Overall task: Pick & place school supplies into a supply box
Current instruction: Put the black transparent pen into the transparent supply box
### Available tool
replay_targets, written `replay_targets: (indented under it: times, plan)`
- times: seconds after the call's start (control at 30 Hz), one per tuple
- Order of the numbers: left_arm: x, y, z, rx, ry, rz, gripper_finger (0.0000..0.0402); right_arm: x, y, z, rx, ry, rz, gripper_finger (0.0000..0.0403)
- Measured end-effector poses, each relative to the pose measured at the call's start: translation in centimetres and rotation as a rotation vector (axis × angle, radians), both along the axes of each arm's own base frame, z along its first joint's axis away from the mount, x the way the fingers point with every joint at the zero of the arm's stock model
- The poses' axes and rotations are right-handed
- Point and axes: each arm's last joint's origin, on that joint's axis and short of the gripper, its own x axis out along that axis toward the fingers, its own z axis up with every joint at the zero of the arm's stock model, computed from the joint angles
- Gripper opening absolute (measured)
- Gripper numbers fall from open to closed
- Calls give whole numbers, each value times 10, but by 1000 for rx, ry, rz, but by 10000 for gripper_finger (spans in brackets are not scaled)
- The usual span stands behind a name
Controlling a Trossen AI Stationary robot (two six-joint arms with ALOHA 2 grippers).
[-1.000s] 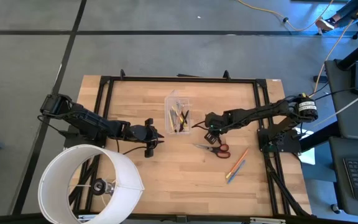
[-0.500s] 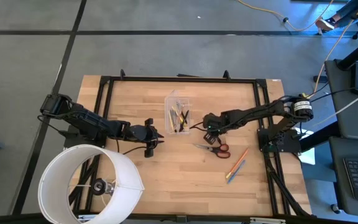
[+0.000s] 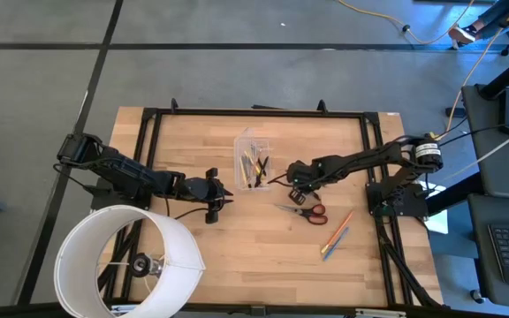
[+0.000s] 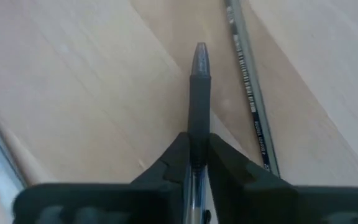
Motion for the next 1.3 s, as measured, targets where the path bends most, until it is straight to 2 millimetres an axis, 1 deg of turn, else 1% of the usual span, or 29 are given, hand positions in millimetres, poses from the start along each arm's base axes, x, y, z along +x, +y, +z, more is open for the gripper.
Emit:
replay_targets:
  times: [0.1,0.17,0.3,0.43,0.57,0.67,0.87,0.97,1.2,1.3]
  plan:
    - [0,0,0,0,0,0,86,8,-1,10,-13,5,47,43]
    - [0,0,0,0,0,0,86,18,-2,21,-26,-46,73,43]
    - [0,0,0,0,0,0,86,30,-4,38,-43,-99,100,45]
    - [0,0,0,0,0,0,86,43,-11,55,-50,-183,65,44]
    - [0,0,0,0,0,0,86,50,-20,69,-26,-253,-54,45]
    - [0,0,0,0,0,0,86,52,-27,71,-27,-287,-89,45]
    - [0,0,0,0,0,0,86,64,-37,74,-44,-436,-112,45]
    - [0,0,0,0,0,0,86,70,-41,68,-12,-472,-111,45]
    - [0,0,0,0,0,0,86,84,-52,49,119,-537,-145,45]
    - [0,0,0,0,0,0,86,90,-55,47,167,-575,-148,45]
